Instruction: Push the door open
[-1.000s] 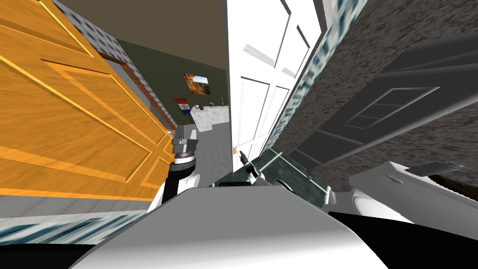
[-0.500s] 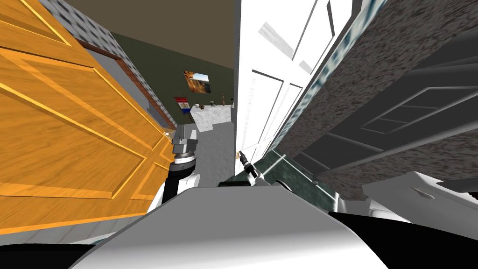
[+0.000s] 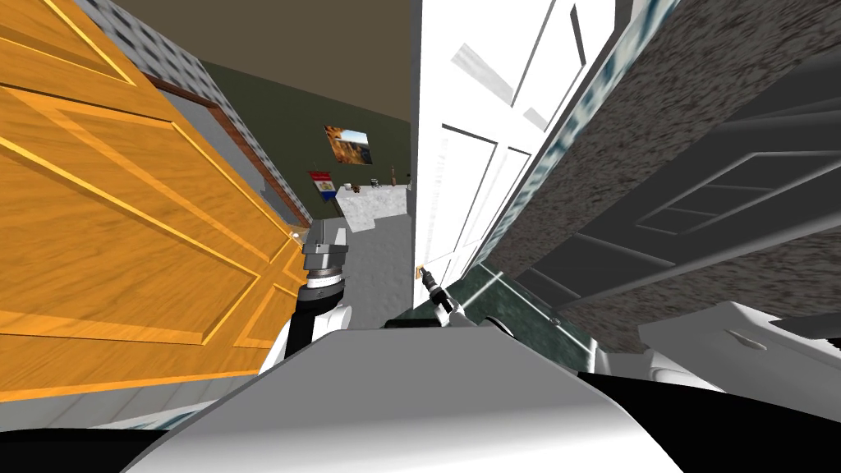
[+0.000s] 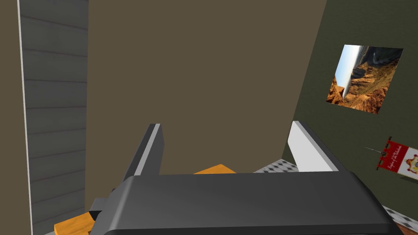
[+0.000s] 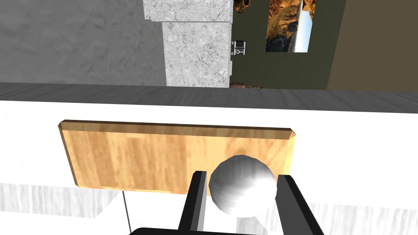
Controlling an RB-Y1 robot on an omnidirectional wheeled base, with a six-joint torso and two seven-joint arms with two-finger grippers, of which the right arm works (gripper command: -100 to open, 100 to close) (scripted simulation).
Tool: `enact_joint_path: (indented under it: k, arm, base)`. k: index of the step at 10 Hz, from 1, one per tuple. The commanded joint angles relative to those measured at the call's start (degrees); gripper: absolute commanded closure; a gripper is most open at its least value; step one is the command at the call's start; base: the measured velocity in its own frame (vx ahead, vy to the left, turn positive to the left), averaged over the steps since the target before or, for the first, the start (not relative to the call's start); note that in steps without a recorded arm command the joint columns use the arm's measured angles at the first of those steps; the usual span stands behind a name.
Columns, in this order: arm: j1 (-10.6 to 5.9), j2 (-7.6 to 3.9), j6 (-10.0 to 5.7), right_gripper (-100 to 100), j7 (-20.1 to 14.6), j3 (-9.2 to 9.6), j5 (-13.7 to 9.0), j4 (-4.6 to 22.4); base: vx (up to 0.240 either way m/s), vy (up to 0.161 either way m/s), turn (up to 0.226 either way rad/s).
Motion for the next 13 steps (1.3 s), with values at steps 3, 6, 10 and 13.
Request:
enact_joint_path:
  k: [3,6,10,13]
  arm:
    - [0.07,-0.42,0.05,100,0.35,-0.78,-0.35,0.01]
    - [0.1,-0.64,0.08,100,0.58,-1.26,-0.57,1.48]
    - [0.18,-1.12,0.15,100,1.14,-2.48,-1.12,-0.01]
    - [0.18,-1.12,0.15,100,1.14,-2.48,-1.12,-0.01]
  base:
    - [0.07,0.049,-0.013]
    - [0.108,0.067,-0.008]
    - [0.053,0.05,-0.019]
    - [0.051,0.031,0.004]
